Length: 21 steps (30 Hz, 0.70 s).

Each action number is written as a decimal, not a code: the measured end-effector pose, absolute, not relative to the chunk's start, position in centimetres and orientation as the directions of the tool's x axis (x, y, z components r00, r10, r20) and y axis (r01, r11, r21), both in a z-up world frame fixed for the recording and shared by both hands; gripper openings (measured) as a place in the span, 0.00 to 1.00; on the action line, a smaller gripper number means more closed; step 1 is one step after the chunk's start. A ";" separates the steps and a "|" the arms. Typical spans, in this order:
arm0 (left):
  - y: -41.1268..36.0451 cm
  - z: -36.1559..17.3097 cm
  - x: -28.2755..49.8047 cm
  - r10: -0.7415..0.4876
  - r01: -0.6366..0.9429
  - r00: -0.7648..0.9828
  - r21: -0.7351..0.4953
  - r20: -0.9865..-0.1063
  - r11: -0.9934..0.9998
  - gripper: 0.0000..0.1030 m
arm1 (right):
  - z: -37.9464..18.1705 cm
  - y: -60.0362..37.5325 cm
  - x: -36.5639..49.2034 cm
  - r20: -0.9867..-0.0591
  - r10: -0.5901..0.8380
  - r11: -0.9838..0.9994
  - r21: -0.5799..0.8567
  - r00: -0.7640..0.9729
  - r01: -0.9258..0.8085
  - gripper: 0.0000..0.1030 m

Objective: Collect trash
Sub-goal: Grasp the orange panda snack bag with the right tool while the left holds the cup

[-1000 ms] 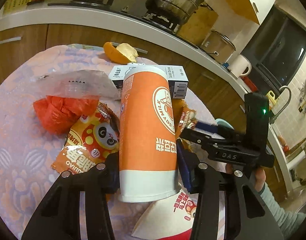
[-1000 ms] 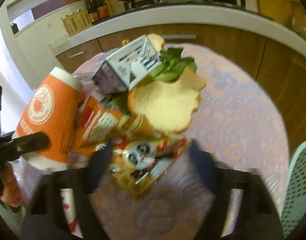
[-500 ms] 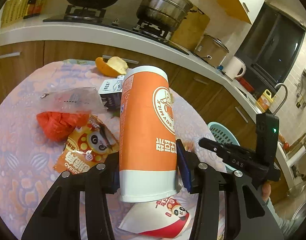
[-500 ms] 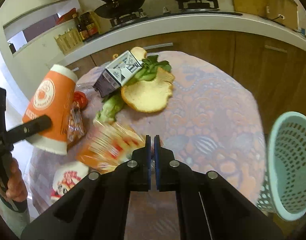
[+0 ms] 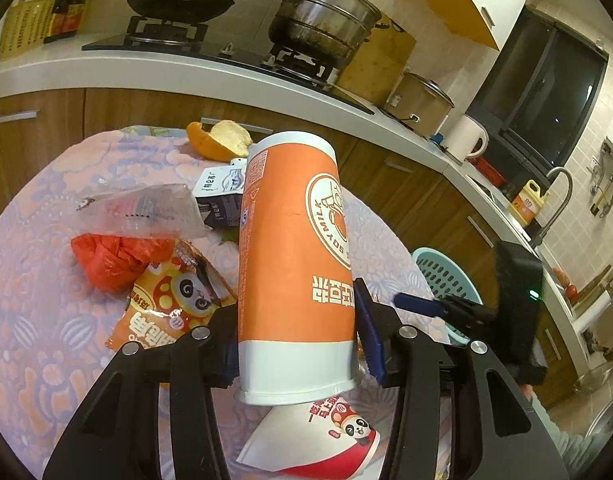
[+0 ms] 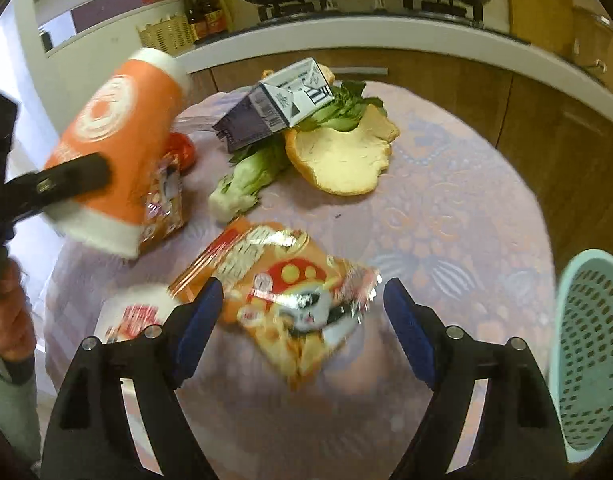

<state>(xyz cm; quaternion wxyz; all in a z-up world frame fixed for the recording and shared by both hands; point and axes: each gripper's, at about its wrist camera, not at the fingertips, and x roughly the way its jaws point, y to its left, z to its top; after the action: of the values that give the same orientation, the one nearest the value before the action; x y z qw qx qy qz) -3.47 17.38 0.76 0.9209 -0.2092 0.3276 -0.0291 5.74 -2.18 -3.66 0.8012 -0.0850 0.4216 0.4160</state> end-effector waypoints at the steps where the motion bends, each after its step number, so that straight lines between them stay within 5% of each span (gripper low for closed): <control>1: 17.5 0.9 -3.5 -0.188 -0.085 0.784 -0.402 -0.591 0.912 0.44 | -3.7 -1.7 5.9 -0.753 0.591 0.640 0.217 0.291 -0.737 0.77; 14: 17.4 1.4 -4.4 -0.194 -0.068 0.800 -0.408 -0.568 0.911 0.45 | -5.1 0.7 6.2 -0.807 0.471 0.696 0.093 0.355 -0.712 0.84; 16: 17.2 1.5 -4.3 -0.198 -0.065 0.799 -0.409 -0.567 0.910 0.45 | -4.9 1.0 5.7 -0.805 0.470 0.690 0.079 0.362 -0.720 0.72; 18: 16.9 1.5 -4.3 -0.197 -0.061 0.797 -0.400 -0.571 0.914 0.45 | -4.8 1.1 5.6 -0.798 0.476 0.687 0.075 0.371 -0.722 0.44; 21: 16.5 1.7 -4.1 -0.197 -0.057 0.793 -0.393 -0.576 0.918 0.45 | -4.6 0.3 5.7 -0.789 0.481 0.708 0.092 0.382 -0.700 0.19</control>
<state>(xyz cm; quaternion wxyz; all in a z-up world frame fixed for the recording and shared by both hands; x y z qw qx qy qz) -4.06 16.45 1.70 0.9258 -0.1990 0.3192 -0.0381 5.72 0.34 -4.56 0.8211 -0.1295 0.4239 0.3596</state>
